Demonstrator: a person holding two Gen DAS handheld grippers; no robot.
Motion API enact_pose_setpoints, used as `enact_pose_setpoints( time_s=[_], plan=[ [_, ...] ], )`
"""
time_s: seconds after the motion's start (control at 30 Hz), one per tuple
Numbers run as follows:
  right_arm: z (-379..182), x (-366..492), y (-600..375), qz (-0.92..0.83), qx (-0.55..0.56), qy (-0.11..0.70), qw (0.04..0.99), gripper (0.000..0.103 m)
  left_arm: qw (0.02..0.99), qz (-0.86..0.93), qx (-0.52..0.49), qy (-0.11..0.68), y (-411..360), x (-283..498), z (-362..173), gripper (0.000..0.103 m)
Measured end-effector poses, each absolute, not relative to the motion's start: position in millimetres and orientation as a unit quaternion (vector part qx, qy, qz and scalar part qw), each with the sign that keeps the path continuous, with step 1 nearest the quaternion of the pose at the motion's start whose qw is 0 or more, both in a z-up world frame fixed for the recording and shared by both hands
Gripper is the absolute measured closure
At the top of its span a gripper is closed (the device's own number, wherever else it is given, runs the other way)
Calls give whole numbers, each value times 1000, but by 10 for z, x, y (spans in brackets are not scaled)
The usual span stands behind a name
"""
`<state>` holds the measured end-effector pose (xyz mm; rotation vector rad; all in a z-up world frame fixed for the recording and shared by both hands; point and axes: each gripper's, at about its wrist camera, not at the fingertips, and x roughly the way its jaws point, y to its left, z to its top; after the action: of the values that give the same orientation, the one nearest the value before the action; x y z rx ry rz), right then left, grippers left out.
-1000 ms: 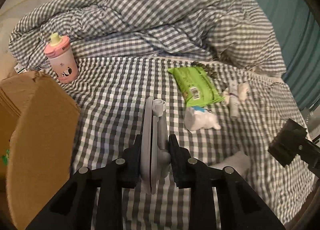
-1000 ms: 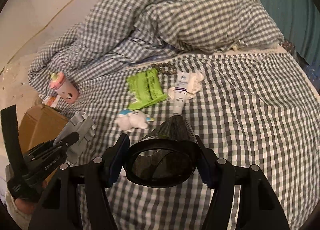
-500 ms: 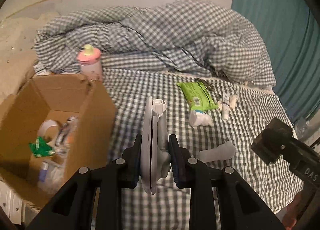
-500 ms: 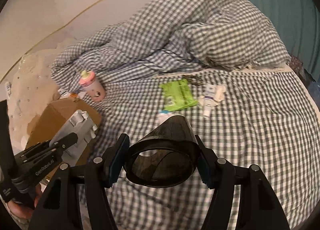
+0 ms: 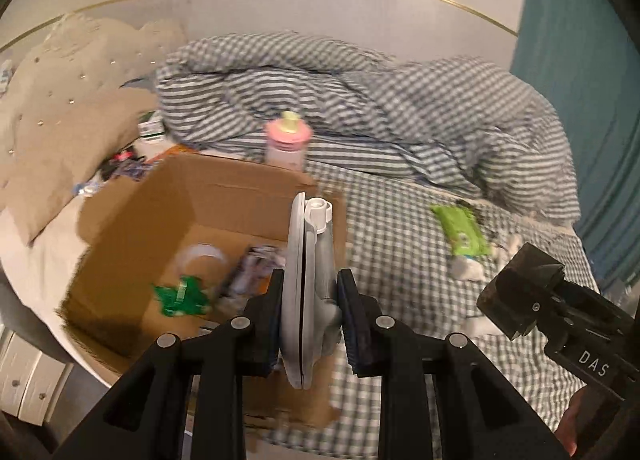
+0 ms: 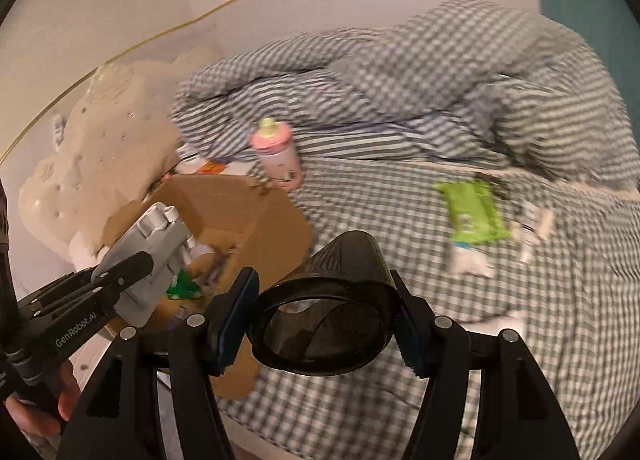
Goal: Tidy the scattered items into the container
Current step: 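Carry the black jar and white tray into the box while both tools open, then move both tools back toward the remaining items on the bed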
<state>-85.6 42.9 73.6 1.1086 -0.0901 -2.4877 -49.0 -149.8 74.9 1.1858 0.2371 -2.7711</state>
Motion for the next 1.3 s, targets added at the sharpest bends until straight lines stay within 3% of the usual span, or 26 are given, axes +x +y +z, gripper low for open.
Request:
enact_pose_setpoints(
  time_s=[0.4,0.5,0.53,0.57,0.6,0.63,1.3],
  plan=[
    [533,-1213,-977,-860,425,26,282,40,116,-892,422,116,-2435,-529,275,78],
    [440,-1272,-1128,-852,434,21,293,36,120,-882,439,122,-2541,-572,120,77],
    [403,-1297,-1169,-847,442,20,293,21,122,-880,443,122,-2561,-583,97,71],
    [387,-1305,-1188,-848,444,19,290,14,122,-879,444,126,-2581,-591,87,63],
    [384,-1301,-1185,-851,441,16,285,14,118,-879,443,132,-2580,-596,93,31],
    [382,-1298,-1175,-853,439,15,282,14,117,-881,437,136,-2572,-594,111,6],
    [886,-842,241,-902,389,-13,185,14,56,-914,393,86,-1395,-388,586,5]
  ],
)
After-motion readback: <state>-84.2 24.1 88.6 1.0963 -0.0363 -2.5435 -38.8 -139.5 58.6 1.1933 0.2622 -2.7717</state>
